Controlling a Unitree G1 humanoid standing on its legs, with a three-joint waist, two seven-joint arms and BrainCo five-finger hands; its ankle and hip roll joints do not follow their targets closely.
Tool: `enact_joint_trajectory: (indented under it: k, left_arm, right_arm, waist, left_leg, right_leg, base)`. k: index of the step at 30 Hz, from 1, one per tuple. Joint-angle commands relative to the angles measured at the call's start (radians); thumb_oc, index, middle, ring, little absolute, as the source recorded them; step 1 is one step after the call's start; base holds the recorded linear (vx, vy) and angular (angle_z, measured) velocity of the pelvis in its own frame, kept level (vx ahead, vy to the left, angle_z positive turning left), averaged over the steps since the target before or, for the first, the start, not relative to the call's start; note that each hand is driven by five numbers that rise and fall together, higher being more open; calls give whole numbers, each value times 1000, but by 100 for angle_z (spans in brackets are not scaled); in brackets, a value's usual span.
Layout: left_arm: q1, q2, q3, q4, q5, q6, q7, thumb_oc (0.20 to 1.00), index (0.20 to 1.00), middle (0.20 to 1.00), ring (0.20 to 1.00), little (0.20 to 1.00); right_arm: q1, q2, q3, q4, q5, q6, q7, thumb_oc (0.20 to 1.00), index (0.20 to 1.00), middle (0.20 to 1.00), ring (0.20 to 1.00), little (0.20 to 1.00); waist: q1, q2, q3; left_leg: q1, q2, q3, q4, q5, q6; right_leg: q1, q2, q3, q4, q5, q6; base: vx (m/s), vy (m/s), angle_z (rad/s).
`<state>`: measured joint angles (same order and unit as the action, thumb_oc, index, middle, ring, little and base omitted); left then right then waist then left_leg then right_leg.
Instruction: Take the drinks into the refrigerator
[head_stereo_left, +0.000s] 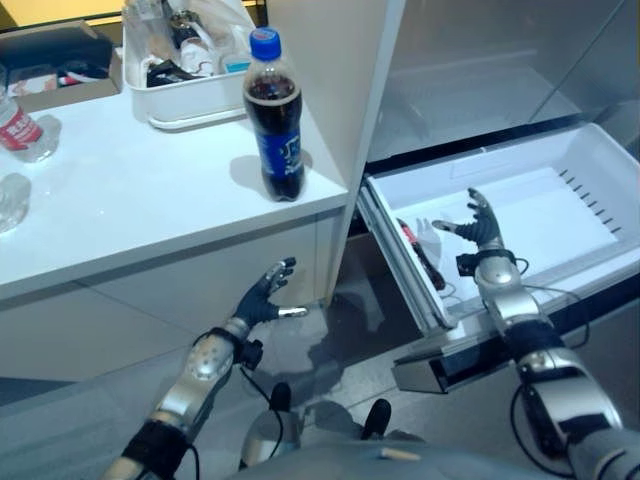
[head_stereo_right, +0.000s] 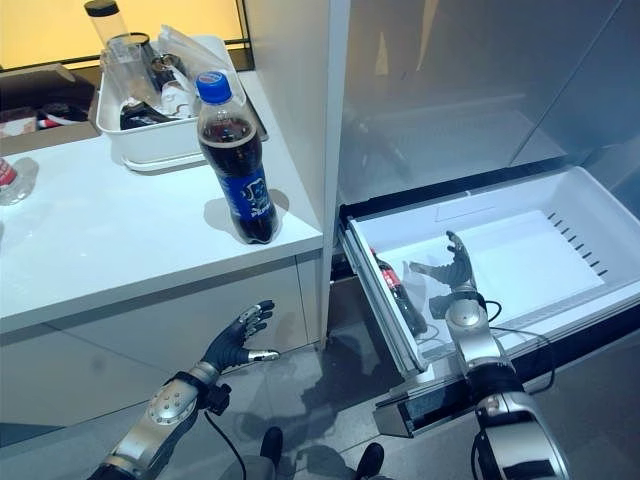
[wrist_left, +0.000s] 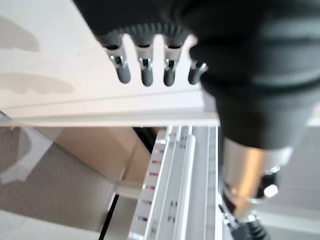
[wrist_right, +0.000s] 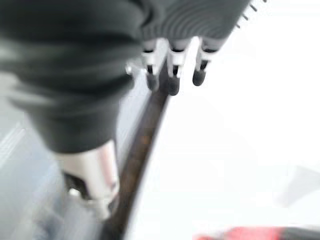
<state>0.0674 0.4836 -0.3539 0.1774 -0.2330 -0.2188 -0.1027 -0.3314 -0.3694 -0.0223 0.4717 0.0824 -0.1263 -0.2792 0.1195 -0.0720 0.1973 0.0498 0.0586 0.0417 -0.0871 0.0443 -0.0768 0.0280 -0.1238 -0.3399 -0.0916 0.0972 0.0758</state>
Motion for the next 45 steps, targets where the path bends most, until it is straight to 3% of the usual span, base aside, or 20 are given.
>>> enact_joint_trajectory:
  k: [1,9,15,24,32,33,34,35,36,41,42,45]
  left_arm:
    - [-16,-15,47,-55,-50,-32,-14,1000,1000,1000,1000,1000]
    - [-14,-21,71,-65,-27,-37,-33,1000,1000,1000,1000,1000]
    - [-40,-32,72,-70,-22,-39,-44,1000,1000,1000,1000,1000]
    - [-82,-46,81,-83,-17,-46,-60,1000,1000,1000,1000,1000]
    - [-104,-33,85,-129,-31,-55,-65,1000,1000,1000,1000,1000]
    - [-107,-27,83,-162,-44,-61,-75,1000,1000,1000,1000,1000]
    - [-105,-24,85,-164,-45,-60,-75,1000,1000,1000,1000,1000]
    - [-110,-23,82,-174,-58,-60,-80,1000,1000,1000,1000,1000]
    - [-113,-22,83,-191,-71,-61,-83,1000,1000,1000,1000,1000]
    - [-113,-21,74,-228,-118,-61,-90,1000,1000,1000,1000,1000]
    - [-113,-21,75,-228,-118,-61,-91,1000,1000,1000,1000,1000]
    - [-108,-29,72,-239,-128,-60,-85,1000,1000,1000,1000,1000]
  right_arm:
    - [109,-41,-82,-126,99,-126,-15,1000,1000,1000,1000,1000]
    - [235,-63,-304,-380,180,-203,-27,1000,1000,1000,1000,1000]
    - [266,-74,-406,-372,236,-230,-57,1000,1000,1000,1000,1000]
    - [334,-98,-551,-144,273,-225,-125,1000,1000,1000,1000,1000]
    - [368,-76,-519,87,278,-183,-124,1000,1000,1000,1000,1000]
    - [372,-59,-480,151,262,-153,-108,715,715,715,715,715]
    - [369,-60,-477,157,264,-156,-107,338,338,338,338,338]
    - [369,-50,-446,206,258,-138,-95,338,338,338,338,338]
    - [360,-42,-412,248,251,-129,-83,200,200,200,200,200]
    - [253,-4,-209,396,166,-82,-29,200,200,200,200,200]
    - [252,-4,-209,396,166,-82,-29,200,200,200,200,200]
    - [176,7,-53,304,20,-44,14,200,200,200,200,200]
  waist:
    - [-39,9,3]
    - [-84,4,-16]
    - [-105,1,-24]
    - [-142,7,-36]
    - [-150,20,-31]
    - [-148,23,-28]
    - [-149,22,-29]
    - [-145,24,-27]
    - [-141,24,-25]
    - [-113,21,-18]
    - [-114,21,-17]
    - [-89,17,-12]
  left_leg:
    - [-8,-47,4,0,-74,55]
    - [11,-46,26,0,-90,55]
    - [22,-43,40,0,-100,55]
    - [43,-37,66,0,-118,55]
    - [50,-35,83,0,-122,54]
    - [50,-35,85,0,-121,54]
    - [50,-35,85,0,-122,53]
    - [50,-35,84,0,-121,53]
    - [50,-34,85,0,-119,53]
    - [52,-36,80,0,-114,50]
    - [52,-36,80,0,-114,50]
    - [51,-40,77,0,-109,51]
  right_leg:
    - [20,-7,1,55,-45,46]
    - [23,1,27,56,-48,47]
    - [21,7,42,57,-49,49]
    - [22,25,76,56,-53,51]
    - [18,28,96,53,-49,53]
    - [17,30,96,52,-49,54]
    - [17,30,96,52,-49,54]
    - [18,29,95,52,-49,53]
    - [19,29,93,52,-49,52]
    - [30,23,81,47,-46,51]
    - [30,23,81,47,-46,52]
    - [36,18,74,43,-42,50]
  base:
    - [7,6,-14]
    - [28,7,-10]
    - [16,1,-19]
    - [25,2,-10]
    - [16,5,-10]
    - [11,2,-3]
    - [0,0,0]
    - [0,0,0]
    - [0,0,0]
    - [0,0,0]
    - [0,0,0]
    - [0,0,0]
